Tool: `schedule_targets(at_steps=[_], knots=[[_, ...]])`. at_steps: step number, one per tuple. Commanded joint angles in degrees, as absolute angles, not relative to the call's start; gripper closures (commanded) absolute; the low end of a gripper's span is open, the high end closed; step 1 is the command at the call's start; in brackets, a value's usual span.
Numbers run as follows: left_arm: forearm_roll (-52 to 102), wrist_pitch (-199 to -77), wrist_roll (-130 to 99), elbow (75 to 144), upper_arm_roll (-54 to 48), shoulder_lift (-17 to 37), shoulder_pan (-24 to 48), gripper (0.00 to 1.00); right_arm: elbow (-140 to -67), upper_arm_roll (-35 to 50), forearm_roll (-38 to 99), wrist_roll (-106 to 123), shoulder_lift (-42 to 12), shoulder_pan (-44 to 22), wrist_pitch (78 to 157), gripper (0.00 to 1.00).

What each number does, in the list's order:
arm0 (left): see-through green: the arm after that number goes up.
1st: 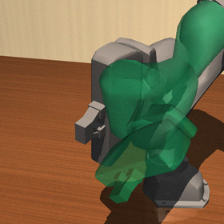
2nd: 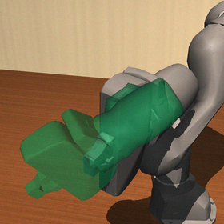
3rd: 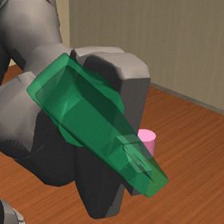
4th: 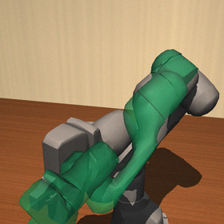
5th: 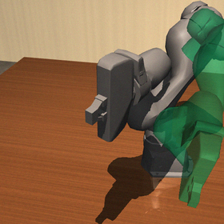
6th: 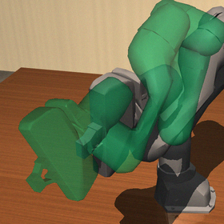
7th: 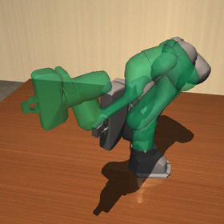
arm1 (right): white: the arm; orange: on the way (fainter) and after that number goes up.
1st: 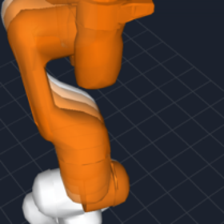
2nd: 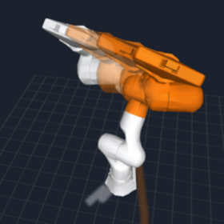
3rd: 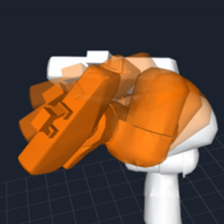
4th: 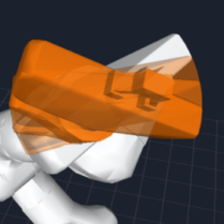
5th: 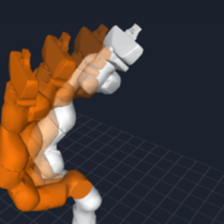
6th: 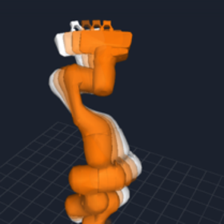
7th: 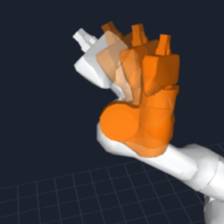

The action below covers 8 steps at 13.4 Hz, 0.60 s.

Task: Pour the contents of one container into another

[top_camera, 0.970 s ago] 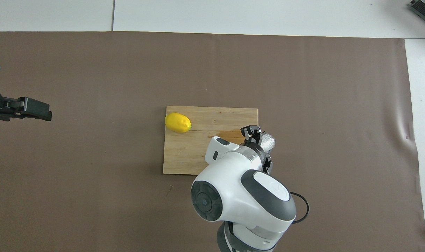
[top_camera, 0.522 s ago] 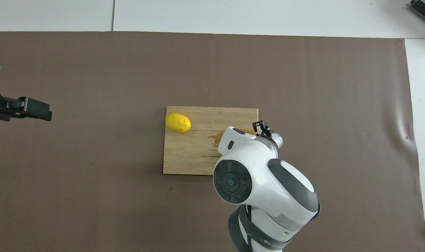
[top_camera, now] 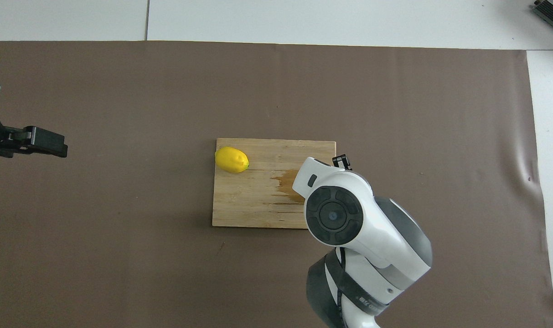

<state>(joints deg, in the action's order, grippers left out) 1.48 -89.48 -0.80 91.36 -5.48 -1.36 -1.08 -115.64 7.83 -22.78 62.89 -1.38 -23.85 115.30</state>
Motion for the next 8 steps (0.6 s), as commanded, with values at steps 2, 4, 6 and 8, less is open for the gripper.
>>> schedule_targets(at_steps=[2, 4, 6, 8], knots=[[1.8, -89.7, -1.4, 92.0, -5.5, -1.8, -1.3, 0.0, -117.2, 8.3, -18.7, 66.0, -0.9, -21.6, 119.3, 0.77], [1.8, -89.7, -1.4, 92.0, -5.5, -1.8, -1.3, 0.0, -117.3, 8.3, -17.5, 66.2, -1.0, -21.5, 120.5, 0.77], [1.8, -89.7, -1.4, 92.0, -5.5, -1.8, -1.3, 0.0, -118.3, 8.3, -17.2, 65.9, -1.0, -21.4, 122.3, 0.77], [1.8, -89.7, -1.4, 92.0, -5.5, -1.8, -1.3, 0.0, -118.7, 8.3, -14.2, 66.1, -0.9, -21.6, 122.7, 0.77]])
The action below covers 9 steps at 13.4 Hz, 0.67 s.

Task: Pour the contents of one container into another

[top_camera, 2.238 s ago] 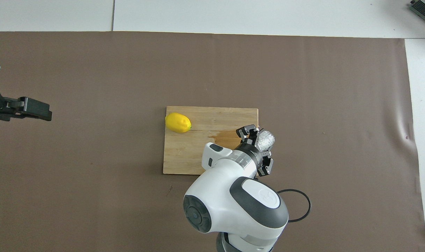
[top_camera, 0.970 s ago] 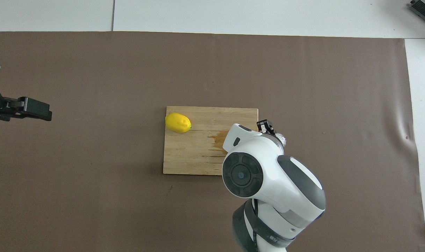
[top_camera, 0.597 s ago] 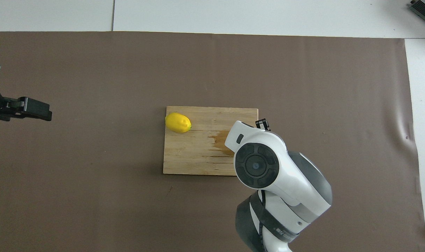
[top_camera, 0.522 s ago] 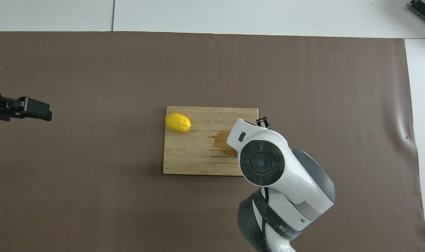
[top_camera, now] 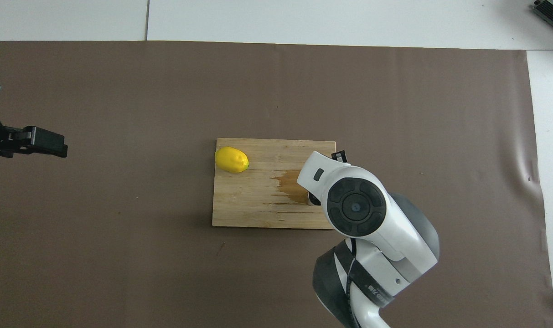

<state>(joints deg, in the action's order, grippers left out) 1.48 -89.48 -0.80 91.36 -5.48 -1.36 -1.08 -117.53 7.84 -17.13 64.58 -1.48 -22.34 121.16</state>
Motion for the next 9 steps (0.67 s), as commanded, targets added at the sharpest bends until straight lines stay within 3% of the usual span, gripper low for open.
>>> schedule_targets(at_steps=[1, 9], knots=[[1.8, -89.7, -1.4, 92.0, -5.5, -1.8, -1.3, 0.0, -118.7, 8.3, -13.9, 66.1, -0.9, -21.4, 123.0, 0.77], [1.8, -89.7, -1.4, 92.0, -5.5, -1.8, -1.3, 0.0, -118.7, 8.3, -8.1, 69.2, -1.2, -19.4, 123.5, 0.77]])
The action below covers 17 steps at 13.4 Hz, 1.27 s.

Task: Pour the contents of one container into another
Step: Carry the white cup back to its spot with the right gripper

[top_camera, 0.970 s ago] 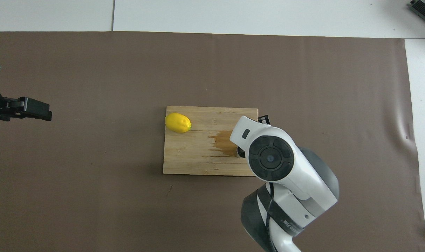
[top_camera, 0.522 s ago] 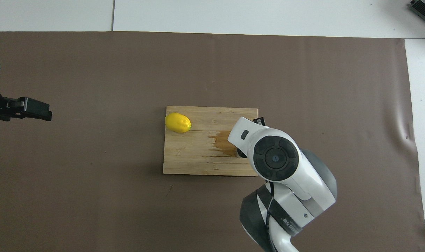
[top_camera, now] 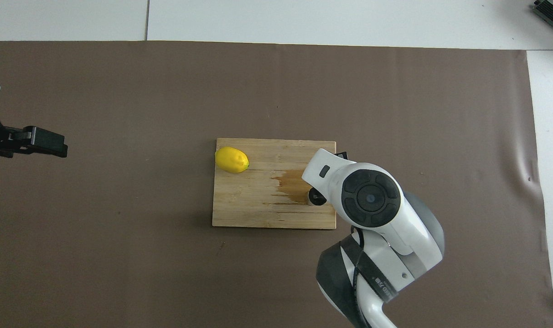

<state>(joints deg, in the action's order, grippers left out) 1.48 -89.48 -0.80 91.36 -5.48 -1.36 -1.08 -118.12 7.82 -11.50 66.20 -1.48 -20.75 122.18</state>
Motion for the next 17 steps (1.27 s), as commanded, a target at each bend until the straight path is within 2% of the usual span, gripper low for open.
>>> schedule_targets(at_steps=[1, 17], knots=[[1.8, -89.7, -1.4, 92.0, -5.5, -1.8, -1.3, 0.0, -118.7, 8.3, -7.7, 70.4, -1.3, -19.0, 123.5, 0.77], [1.8, -89.7, -1.4, 92.0, -5.5, -1.8, -1.3, 0.0, -119.4, 8.3, 11.5, 100.4, -2.1, 0.4, 123.4, 0.77]])
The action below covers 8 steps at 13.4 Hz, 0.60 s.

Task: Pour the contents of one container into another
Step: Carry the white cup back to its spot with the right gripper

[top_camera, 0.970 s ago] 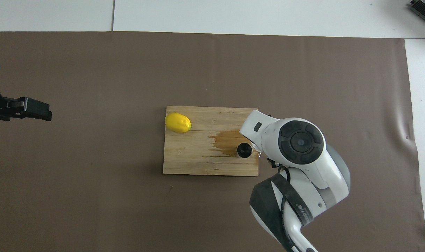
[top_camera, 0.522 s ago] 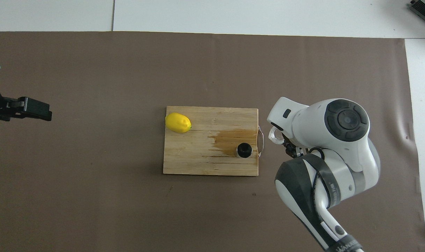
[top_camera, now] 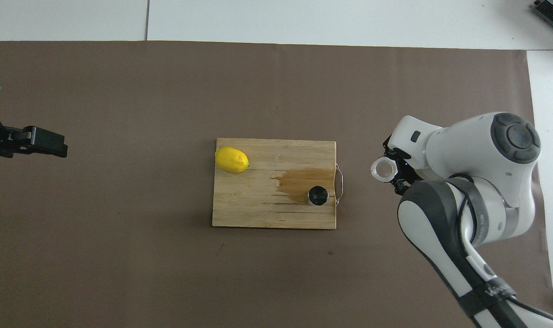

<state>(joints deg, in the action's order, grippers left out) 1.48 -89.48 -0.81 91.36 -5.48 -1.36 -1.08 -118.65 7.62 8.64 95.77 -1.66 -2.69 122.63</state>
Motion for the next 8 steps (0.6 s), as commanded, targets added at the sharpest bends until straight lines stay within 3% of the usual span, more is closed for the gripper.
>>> schedule_targets(at_steps=[1, 8], knots=[[1.8, -89.7, -1.4, 92.0, -5.5, -1.8, -1.3, 0.0, -119.4, 8.3, 12.2, 103.0, -2.7, 1.8, 123.4, 0.77], [1.8, -89.7, -1.4, 92.0, -5.5, -1.8, -1.3, 0.0, -125.6, 8.3, 16.8, 107.3, -5.1, 4.3, 130.2, 0.77]])
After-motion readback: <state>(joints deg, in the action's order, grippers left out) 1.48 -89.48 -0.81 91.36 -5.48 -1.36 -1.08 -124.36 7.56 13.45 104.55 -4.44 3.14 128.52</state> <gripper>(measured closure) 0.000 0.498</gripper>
